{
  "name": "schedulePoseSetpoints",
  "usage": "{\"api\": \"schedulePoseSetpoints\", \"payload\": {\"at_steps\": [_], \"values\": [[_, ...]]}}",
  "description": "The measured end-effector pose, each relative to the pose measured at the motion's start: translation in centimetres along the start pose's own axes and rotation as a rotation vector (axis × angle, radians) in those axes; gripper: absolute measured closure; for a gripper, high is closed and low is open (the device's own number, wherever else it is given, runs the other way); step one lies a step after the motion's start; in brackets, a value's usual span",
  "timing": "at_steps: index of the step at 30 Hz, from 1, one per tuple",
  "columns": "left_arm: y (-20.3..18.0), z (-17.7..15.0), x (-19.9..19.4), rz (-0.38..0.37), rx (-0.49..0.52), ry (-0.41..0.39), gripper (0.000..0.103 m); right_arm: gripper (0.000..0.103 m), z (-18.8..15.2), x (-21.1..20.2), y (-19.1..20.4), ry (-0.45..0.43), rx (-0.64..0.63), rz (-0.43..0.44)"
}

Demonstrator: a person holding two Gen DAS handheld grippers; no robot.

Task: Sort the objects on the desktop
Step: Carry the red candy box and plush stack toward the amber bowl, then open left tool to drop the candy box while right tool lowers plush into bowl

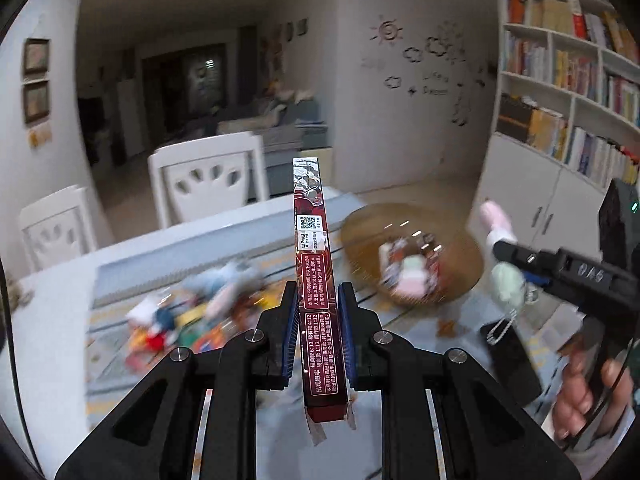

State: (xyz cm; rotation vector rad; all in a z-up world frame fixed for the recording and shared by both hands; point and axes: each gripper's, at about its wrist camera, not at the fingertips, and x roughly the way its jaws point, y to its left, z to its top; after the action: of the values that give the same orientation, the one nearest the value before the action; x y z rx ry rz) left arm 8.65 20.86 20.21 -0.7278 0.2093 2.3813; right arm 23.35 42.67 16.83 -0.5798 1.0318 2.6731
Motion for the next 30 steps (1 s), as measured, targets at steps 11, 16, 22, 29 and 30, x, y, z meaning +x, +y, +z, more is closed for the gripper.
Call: {"api": "schedulePoseSetpoints", "payload": {"at_steps": [11,16,22,29,30], "values": [[-4.7,3.1,11.0,-0.198,-0.002,0.032,0.087,0.058,3.5,2.9,-4.2,-0.044,0.089,-0.173],[-5.4,3.3,15.5,-0.256,-0.016,0.057,0.087,0.056,4.4,5.3,-5.2,-0.050,0.097,-0.222],[-6.0,2.9,20.2,-0.352,-0.049,0.122,0.072,0.045,4.7,7.1,-6.2,-0.078,0.071,-0.267],[-5.3,1.3,21.5,-0.417,-0.120,0.157,0.072,0.044,3.5,7.1,-6.1,-0.074,0.048,-0.216],[-5.2,1.4,21.2,-0.420,-0.122,0.145,0.072,0.044,3.4,7.3,-6.0,-0.069,0.043,-0.219]]}}
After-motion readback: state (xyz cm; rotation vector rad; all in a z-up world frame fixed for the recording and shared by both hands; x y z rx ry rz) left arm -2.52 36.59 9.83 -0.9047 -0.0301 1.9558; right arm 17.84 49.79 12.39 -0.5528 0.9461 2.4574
